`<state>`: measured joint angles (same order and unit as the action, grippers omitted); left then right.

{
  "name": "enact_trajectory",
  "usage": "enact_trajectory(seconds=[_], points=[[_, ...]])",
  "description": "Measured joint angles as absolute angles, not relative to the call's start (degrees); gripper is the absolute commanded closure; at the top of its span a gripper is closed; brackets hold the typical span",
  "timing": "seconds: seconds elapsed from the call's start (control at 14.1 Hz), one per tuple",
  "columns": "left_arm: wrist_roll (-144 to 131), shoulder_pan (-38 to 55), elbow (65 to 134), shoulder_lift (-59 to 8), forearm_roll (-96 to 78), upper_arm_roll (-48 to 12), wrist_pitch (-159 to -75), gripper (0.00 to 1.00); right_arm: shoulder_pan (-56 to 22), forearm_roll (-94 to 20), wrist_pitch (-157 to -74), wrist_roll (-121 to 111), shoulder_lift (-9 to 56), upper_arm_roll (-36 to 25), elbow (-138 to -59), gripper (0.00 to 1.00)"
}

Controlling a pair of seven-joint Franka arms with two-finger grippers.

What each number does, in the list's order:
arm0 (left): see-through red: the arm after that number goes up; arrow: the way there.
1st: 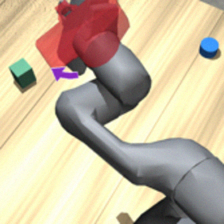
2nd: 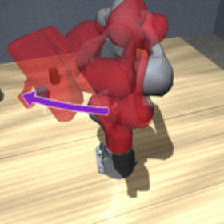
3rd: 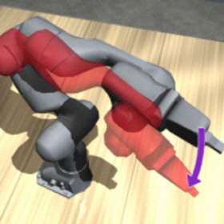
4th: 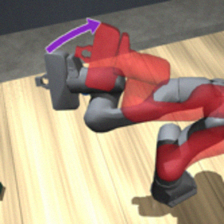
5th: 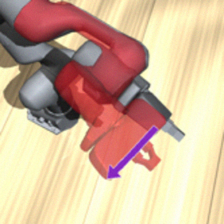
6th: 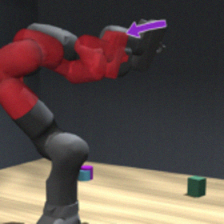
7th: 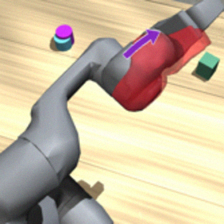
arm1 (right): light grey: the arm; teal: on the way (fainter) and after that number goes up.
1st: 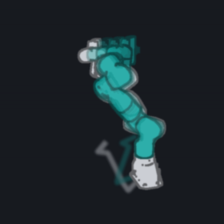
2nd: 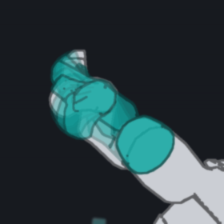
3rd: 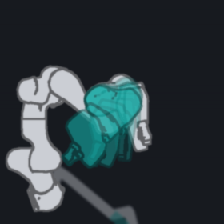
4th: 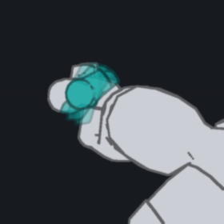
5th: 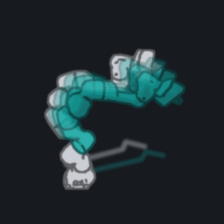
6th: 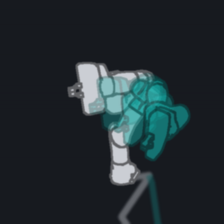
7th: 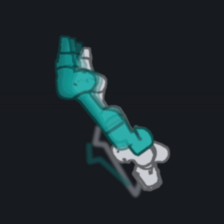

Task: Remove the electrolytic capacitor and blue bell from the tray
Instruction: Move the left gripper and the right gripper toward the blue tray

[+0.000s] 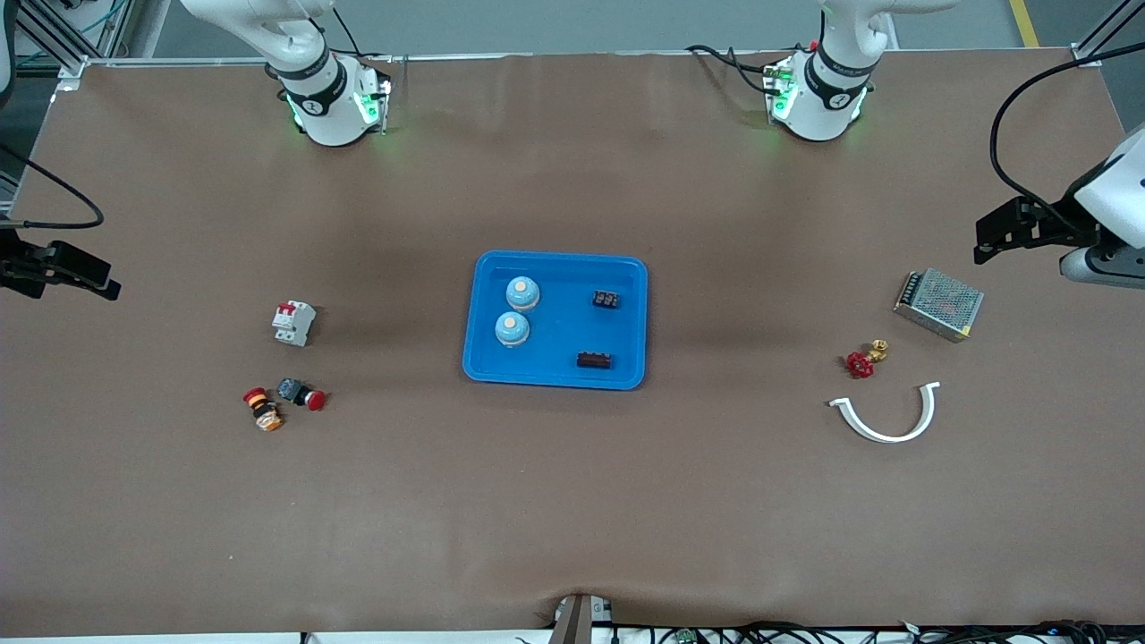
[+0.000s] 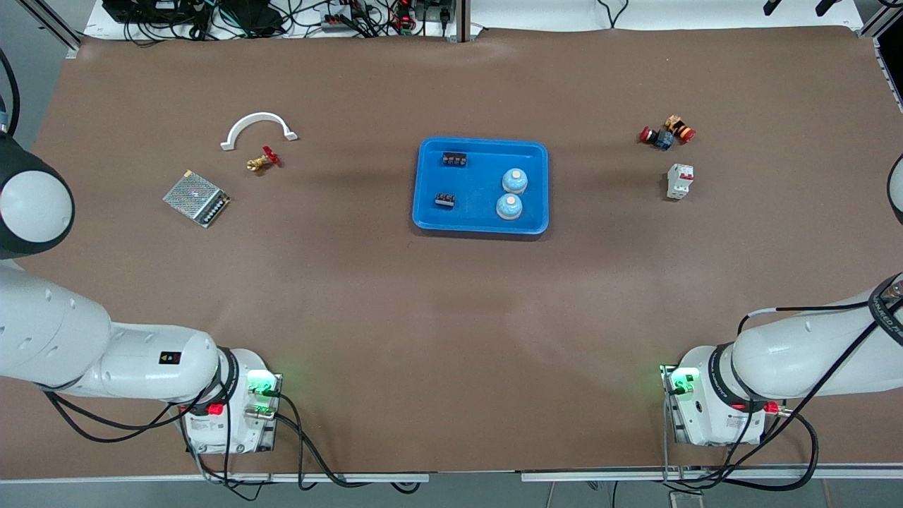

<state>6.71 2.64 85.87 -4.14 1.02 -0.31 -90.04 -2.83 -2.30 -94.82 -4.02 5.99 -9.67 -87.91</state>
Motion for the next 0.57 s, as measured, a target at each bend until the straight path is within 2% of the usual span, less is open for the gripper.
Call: enact_trajectory(seconds=[0.57], points=[[6.4, 2.6, 85.9, -4.2, 1.0, -0.3, -89.1, 0.00, -2.8, -2.3, -95.0, -4.0, 5.8, -9.7, -88.2, 0.00]])
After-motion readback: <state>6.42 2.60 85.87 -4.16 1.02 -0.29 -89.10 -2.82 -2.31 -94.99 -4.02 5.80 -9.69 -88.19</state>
